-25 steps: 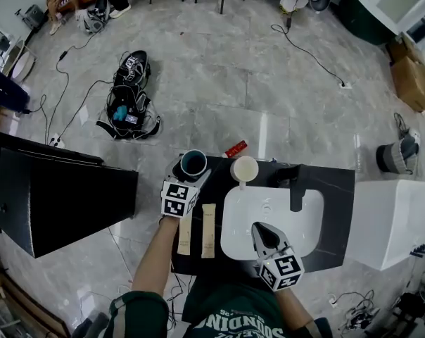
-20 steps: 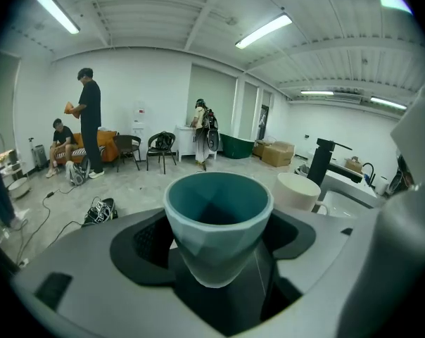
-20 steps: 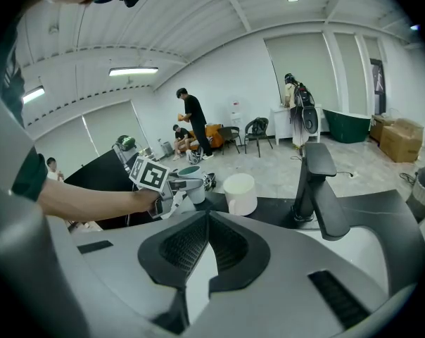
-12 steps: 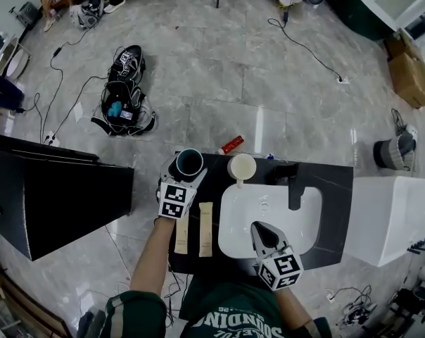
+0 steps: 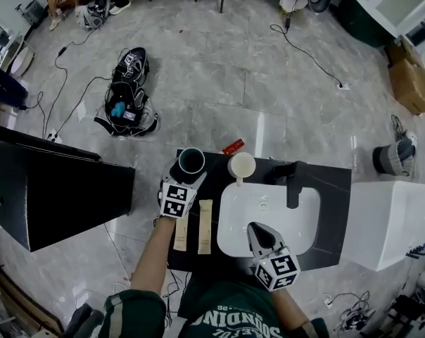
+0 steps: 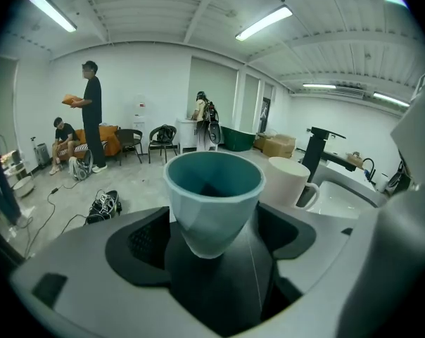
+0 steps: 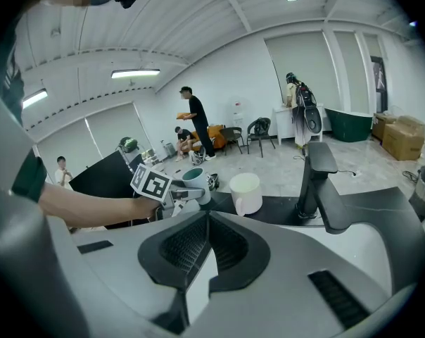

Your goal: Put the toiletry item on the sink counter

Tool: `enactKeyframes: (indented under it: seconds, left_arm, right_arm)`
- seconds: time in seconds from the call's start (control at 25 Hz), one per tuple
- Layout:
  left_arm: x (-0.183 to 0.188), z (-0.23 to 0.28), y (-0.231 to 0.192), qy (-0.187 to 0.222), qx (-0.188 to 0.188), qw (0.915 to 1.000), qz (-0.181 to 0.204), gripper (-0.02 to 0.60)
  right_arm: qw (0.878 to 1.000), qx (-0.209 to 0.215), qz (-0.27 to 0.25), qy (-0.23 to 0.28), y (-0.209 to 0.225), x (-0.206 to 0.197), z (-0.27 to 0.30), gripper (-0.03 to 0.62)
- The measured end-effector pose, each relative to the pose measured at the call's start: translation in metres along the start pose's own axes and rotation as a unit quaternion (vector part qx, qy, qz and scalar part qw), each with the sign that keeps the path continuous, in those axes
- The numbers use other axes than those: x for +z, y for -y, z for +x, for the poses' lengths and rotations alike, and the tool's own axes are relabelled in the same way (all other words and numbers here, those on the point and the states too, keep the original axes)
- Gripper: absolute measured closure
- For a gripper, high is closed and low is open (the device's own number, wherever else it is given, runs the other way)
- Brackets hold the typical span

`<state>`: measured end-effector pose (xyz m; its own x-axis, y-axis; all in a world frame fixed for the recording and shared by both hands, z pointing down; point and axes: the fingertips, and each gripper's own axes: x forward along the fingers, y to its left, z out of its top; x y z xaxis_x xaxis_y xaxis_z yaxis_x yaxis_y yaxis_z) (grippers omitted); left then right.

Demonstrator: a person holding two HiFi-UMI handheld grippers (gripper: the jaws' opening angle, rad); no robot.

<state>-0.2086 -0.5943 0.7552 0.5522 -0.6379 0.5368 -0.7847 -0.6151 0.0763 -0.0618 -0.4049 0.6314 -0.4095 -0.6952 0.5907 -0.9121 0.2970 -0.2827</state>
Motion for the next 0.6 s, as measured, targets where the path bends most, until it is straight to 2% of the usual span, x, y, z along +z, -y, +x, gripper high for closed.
enactKeyframes:
  seconds: [0.24, 0.48, 0.6]
  left_arm:
    - [-0.021, -0.031, 0.007, -0.022, 0.021, 0.9995, -0.014, 0.196]
    - [-0.014, -0.084, 0.023, -0.006, 0.059, 0.9982, 0.006, 0.196]
    - [-0.009, -0.108, 0.042, 0.003, 0.063, 0.9980, 0.001, 0.210]
  right_arm:
    - [1.000, -0.004, 0.001, 0.010, 0.004, -0.007, -0.019, 0.551]
    - [1.000, 0.010, -0.004, 0.022, 0.007, -0.017, -0.052, 0.551]
    - [0.999, 0.019, -0.012, 0.033, 0.008, -0.019, -0.073, 0.551]
